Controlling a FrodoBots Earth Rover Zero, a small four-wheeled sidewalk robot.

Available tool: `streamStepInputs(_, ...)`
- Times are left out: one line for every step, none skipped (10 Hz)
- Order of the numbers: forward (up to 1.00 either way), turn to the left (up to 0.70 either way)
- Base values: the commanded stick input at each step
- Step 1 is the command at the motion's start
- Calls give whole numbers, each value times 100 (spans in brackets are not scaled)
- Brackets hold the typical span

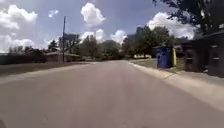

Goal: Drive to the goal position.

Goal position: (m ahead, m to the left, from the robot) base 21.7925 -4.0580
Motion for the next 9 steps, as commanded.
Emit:
streamStepInputs(85, 0)
streamStepInputs(85, 0)
streamStepInputs(85, -18)
streamStepInputs(85, -34)
streamStepInputs(85, -34)
streamStepInputs(85, -31)
streamStepInputs(85, 0)
streamStepInputs(85, 0)
streamStepInputs(85, 0)
